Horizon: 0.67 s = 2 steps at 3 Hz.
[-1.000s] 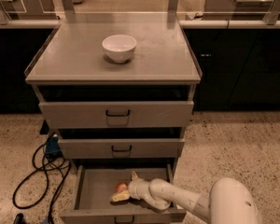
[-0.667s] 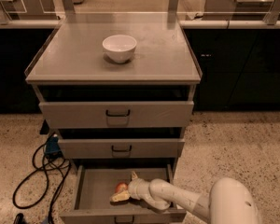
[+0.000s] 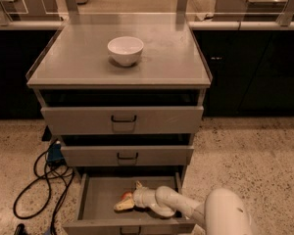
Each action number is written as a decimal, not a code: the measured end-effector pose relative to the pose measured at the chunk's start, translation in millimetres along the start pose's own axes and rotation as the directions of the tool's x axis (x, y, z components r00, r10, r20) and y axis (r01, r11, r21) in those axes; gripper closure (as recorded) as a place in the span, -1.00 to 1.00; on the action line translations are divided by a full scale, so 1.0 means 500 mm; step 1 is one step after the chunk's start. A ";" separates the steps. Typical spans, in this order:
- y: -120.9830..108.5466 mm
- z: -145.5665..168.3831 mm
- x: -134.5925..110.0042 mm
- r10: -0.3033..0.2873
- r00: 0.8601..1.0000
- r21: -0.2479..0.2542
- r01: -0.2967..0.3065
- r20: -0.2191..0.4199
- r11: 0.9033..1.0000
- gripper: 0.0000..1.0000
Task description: Pick apple from bottom drawer and place on counter
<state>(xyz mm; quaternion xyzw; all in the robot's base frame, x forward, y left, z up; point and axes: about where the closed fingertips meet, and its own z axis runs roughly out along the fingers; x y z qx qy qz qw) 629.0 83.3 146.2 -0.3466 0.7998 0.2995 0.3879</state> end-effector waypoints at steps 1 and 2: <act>-0.010 0.004 -0.002 0.002 1.000 0.001 -0.002 0.004 1.000 -1.00; 0.009 0.002 0.013 0.018 0.999 0.016 -0.018 -0.031 1.000 -1.00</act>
Offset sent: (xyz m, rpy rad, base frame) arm -0.0190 -0.0010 -0.0102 -0.0667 0.0603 -0.0409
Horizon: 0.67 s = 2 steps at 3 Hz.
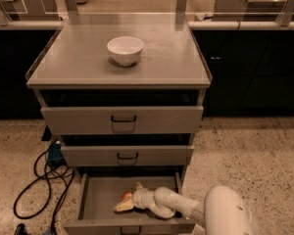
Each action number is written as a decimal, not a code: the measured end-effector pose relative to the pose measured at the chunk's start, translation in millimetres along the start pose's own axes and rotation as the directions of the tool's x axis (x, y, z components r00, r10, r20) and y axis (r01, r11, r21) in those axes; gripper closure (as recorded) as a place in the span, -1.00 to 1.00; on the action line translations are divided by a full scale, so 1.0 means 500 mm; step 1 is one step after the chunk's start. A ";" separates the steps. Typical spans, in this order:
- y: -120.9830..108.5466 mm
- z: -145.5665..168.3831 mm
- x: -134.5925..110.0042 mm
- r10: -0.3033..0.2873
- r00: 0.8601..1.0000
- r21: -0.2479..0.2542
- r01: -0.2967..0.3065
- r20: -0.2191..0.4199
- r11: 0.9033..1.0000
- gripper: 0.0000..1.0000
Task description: Pick apple from bottom drawer and place on counter
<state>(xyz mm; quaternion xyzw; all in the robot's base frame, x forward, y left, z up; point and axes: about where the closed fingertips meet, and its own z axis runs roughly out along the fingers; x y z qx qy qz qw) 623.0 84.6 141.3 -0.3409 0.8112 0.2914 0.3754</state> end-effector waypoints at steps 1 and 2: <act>0.046 -0.004 0.050 0.042 0.998 0.037 -0.041 -0.045 0.998 -1.00; 0.046 -0.004 0.050 0.042 0.998 0.037 -0.041 -0.045 0.998 -1.00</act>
Offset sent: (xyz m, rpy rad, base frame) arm -0.0219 0.0015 -0.0095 -0.0220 0.0364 -0.0336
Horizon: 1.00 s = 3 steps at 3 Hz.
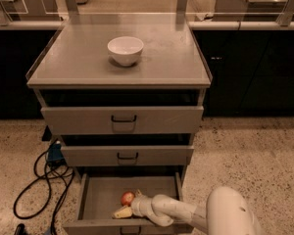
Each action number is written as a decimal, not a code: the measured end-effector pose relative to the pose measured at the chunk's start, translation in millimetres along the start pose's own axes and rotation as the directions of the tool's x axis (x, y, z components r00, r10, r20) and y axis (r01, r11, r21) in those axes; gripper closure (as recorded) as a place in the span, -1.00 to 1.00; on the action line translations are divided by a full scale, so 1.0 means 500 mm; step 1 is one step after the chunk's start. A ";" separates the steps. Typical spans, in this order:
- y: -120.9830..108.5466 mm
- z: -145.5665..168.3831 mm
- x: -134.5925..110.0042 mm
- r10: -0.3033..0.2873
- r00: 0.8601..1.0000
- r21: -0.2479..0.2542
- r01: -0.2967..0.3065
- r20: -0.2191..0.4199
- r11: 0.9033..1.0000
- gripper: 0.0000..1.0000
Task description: Pick apple from bottom drawer and place on counter
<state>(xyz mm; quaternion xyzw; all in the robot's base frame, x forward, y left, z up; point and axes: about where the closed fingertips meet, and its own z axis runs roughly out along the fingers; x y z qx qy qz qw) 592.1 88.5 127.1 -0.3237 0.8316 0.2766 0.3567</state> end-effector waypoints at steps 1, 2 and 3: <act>0.000 0.000 0.000 0.000 1.000 0.000 0.000 0.000 1.000 -0.62; 0.000 0.000 0.000 0.000 1.000 0.000 0.000 0.000 1.000 -0.15; 0.000 0.000 0.000 0.000 1.000 0.000 0.000 0.000 1.000 0.31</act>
Offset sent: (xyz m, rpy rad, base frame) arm 0.0000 0.0000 0.0000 0.0000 0.0000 0.0000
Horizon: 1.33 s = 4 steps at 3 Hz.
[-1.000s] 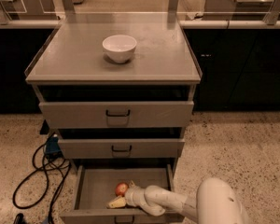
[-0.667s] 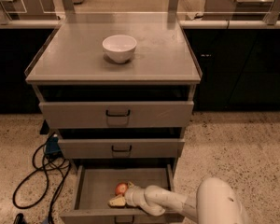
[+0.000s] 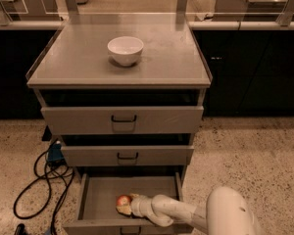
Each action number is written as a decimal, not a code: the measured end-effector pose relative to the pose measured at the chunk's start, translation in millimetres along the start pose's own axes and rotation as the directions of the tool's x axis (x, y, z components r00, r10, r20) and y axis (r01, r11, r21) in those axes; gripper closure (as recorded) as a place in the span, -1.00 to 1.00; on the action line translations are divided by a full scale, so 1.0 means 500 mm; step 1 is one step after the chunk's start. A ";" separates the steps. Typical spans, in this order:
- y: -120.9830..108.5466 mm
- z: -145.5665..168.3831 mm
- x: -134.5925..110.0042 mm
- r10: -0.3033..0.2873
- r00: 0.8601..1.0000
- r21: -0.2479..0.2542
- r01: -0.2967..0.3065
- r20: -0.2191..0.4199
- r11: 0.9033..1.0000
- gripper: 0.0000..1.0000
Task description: Pick apple from bottom drawer and place on counter
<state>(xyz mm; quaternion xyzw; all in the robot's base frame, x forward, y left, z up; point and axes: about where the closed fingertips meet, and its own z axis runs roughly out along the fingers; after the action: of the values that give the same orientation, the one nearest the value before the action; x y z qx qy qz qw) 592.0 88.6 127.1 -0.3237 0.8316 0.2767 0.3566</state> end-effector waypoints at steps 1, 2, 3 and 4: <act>0.004 -0.004 0.007 0.009 1.000 0.000 -0.009 -0.002 1.000 0.78; 0.000 -0.053 0.020 0.023 0.999 0.020 -0.022 -0.040 1.000 1.00; -0.052 -0.176 0.016 0.056 0.994 0.118 -0.044 -0.096 0.992 1.00; -0.107 -0.311 -0.023 0.091 0.991 0.266 -0.062 -0.098 0.962 1.00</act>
Offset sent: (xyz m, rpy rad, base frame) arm -0.0400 -0.0663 0.0275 -0.1005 0.0865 -0.0514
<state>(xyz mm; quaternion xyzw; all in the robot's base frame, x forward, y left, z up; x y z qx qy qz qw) 573.1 -49.2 215.8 -0.2558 0.8910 0.1596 0.3395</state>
